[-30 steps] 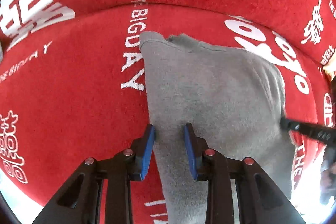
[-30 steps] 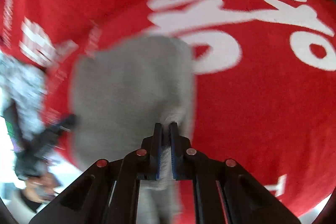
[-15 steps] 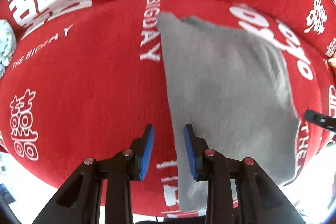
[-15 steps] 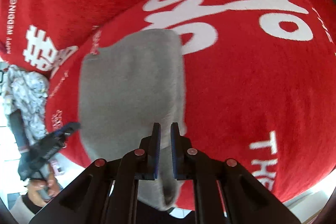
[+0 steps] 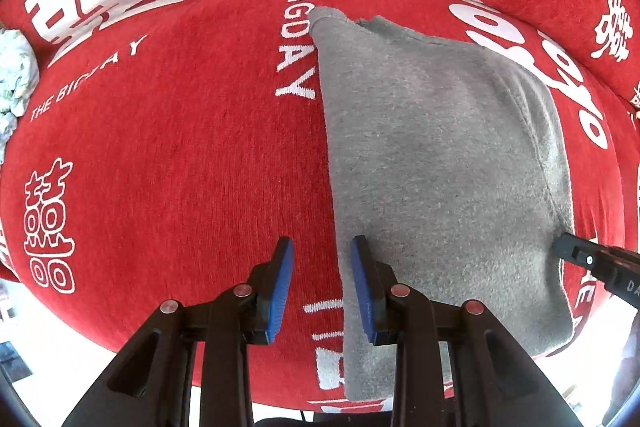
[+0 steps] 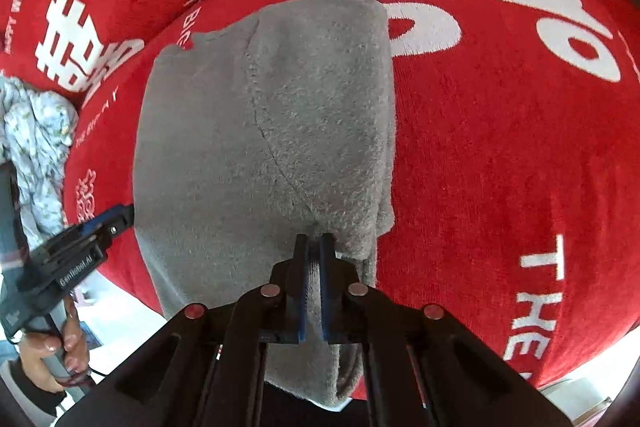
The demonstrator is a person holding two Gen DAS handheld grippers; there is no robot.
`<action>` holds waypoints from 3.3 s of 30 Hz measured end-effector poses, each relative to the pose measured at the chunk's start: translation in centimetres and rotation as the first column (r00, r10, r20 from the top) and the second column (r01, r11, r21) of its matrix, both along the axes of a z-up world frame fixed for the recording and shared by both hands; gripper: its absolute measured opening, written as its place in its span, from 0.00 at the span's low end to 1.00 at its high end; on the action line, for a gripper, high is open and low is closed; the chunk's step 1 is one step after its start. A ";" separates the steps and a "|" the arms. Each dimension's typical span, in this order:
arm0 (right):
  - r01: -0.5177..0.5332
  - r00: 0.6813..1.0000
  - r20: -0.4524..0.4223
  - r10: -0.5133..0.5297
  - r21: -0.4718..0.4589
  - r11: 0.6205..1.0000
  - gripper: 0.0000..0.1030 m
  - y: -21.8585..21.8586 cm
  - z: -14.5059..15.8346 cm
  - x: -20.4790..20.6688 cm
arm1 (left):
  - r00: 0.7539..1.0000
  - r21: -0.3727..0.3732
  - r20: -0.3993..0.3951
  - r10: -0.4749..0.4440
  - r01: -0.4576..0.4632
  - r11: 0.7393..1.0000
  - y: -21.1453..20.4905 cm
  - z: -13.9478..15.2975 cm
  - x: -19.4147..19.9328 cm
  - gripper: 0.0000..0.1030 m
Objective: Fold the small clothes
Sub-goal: 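Pull the held sweater edge straight with both tools, aligning the bundle, then open both tools and release the folded sweater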
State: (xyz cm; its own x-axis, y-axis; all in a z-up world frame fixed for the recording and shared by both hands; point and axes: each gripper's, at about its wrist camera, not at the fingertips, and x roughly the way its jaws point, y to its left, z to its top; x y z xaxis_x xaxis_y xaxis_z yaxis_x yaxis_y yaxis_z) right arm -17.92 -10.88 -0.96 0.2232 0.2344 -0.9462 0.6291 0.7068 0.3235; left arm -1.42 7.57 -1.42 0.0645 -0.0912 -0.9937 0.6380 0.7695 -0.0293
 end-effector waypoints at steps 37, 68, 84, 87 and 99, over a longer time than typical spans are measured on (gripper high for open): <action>0.302 0.953 -0.056 -0.297 0.153 0.941 0.44 -3.5 -0.4 -1.4 | 0.996 0.122 -0.088 -0.015 0.025 0.992 0.4 0.2 -1.3 0.31; 0.017 1.000 -0.015 -0.016 0.031 0.999 0.10 1.2 1.4 0.2 | 1.000 0.089 -0.023 0.012 -0.010 0.996 0.3 -0.8 -0.3 0.31; 0.087 0.986 -0.146 -0.082 0.034 0.996 0.18 -0.9 0.3 -2.0 | 0.996 0.135 -0.079 0.028 -0.018 0.991 1.6 -2.2 -1.2 0.31; 0.092 0.986 -0.143 -0.086 0.031 0.995 0.18 -1.0 0.8 -2.2 | 0.996 0.132 -0.082 0.022 -0.011 0.991 1.5 -1.8 -1.3 0.31; 0.111 0.984 -0.145 -0.105 0.035 0.993 0.29 -0.5 2.8 -1.7 | 0.995 0.118 -0.098 -0.018 0.029 0.993 1.1 2.3 -1.4 0.31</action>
State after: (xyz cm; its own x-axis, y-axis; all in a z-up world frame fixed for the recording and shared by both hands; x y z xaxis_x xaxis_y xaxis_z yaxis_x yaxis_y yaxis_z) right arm -19.64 -11.33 1.80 0.1126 0.2571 -0.9598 0.7432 0.6194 0.2530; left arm -2.84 8.65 0.89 -0.0329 0.0279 -0.9991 0.6546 0.7560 -0.0005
